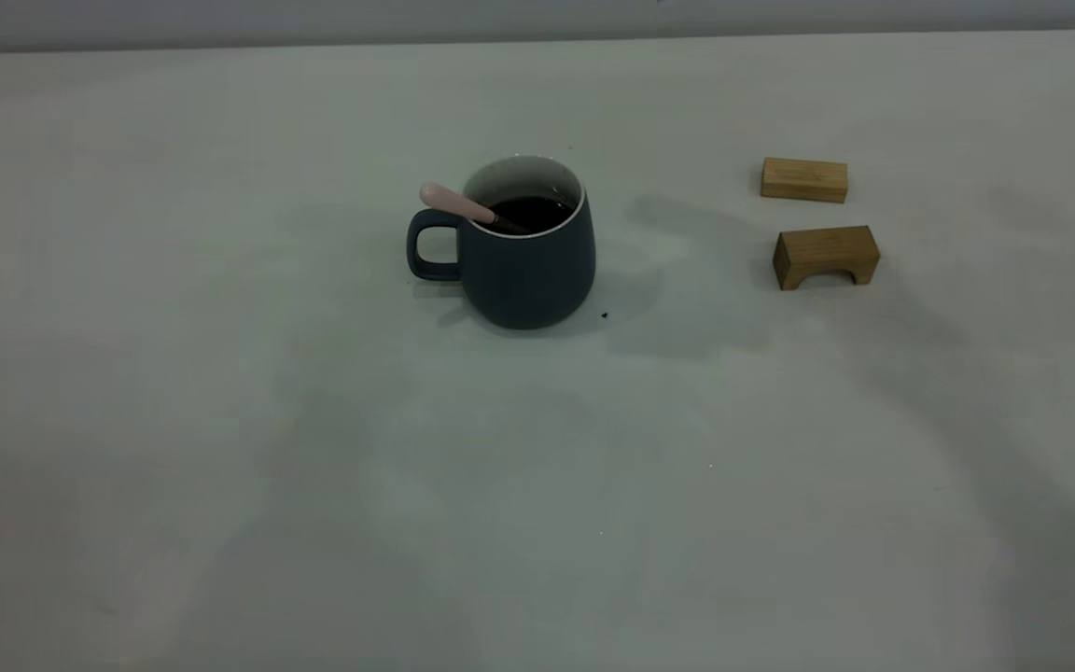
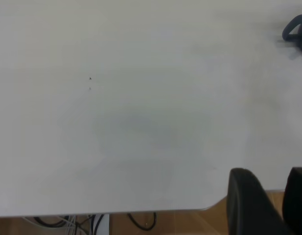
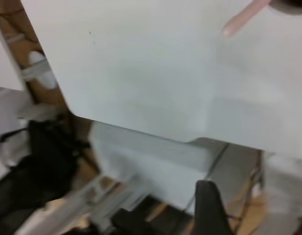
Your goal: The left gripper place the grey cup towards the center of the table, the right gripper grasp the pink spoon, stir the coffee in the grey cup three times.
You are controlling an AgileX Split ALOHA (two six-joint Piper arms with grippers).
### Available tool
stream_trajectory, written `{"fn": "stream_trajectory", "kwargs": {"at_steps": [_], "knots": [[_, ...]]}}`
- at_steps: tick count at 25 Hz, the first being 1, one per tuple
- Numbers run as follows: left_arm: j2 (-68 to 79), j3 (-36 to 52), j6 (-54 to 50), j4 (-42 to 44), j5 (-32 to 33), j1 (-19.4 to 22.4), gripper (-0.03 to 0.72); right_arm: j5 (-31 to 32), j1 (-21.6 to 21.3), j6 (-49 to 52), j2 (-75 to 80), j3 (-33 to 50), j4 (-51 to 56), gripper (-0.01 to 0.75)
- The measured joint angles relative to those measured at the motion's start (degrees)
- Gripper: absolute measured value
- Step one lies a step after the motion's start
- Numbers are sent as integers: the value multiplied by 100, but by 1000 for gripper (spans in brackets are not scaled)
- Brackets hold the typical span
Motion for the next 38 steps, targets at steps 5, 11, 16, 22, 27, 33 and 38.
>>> {"fn": "stream_trajectory", "kwargs": {"at_steps": [5,11,16,22,27,33,38], "knots": [[0,0,0,0,0,0,247,356,0,-18,-1074,0,-322,392],[0,0,0,0,0,0,247,446,0,-434,-2109,7,-1054,265],[0,0,0,0,0,0,247,499,0,-334,-3077,358,-2498,203],[0,0,0,0,0,0,247,525,0,-269,-4797,2179,-3984,201],[0,0,0,0,0,0,247,525,0,-258,-6646,3862,-4461,205],[0,0,0,0,0,0,247,525,-402,-252,-8641,5074,-4580,211],[0,0,0,0,0,0,247,440,-1046,-589,-9733,5709,-4580,218]]}}
